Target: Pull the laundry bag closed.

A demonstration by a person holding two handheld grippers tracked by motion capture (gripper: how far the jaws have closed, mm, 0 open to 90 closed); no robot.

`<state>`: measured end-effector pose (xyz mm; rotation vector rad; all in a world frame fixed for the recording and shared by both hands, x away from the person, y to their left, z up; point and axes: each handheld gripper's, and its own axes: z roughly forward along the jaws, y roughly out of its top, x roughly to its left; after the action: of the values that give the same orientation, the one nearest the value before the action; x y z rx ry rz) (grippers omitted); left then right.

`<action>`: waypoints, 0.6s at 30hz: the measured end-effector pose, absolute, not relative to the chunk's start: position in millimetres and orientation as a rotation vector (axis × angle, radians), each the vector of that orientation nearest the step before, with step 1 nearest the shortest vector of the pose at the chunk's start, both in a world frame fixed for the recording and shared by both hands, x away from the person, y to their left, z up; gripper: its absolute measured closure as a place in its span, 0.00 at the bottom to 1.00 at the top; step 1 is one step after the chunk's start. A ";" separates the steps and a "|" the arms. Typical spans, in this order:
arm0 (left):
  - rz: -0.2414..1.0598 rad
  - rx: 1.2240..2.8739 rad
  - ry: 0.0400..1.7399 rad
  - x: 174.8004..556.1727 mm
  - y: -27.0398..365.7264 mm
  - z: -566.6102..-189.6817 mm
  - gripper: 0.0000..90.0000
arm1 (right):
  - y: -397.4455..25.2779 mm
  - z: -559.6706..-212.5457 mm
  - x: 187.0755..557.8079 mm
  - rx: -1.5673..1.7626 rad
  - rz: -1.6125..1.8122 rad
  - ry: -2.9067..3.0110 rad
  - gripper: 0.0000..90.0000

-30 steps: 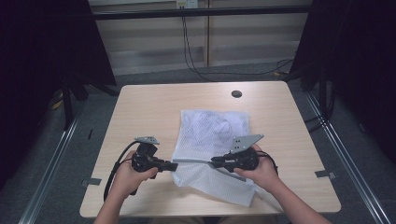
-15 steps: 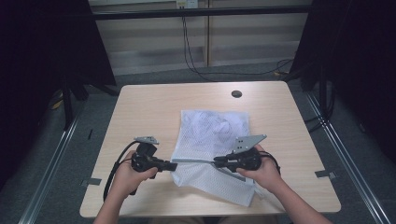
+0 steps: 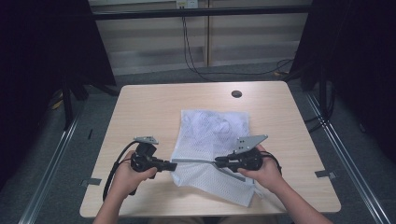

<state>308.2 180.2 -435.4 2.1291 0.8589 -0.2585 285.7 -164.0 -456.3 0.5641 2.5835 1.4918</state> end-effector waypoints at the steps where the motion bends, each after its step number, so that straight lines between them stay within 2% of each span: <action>1: -0.258 2.129 0.859 308.2 180.3 -435.3 0.97 | -164.3 -456.3 285.8 0.558 1.491 2.583 0.91; 18: -0.262 2.126 0.858 308.4 180.9 -435.1 0.97 | -171.7 -458.6 283.2 0.553 1.496 2.577 0.91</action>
<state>308.4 180.9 -435.1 2.1261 0.8575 -0.2617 283.2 -171.7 -458.6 0.5528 2.5768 1.4958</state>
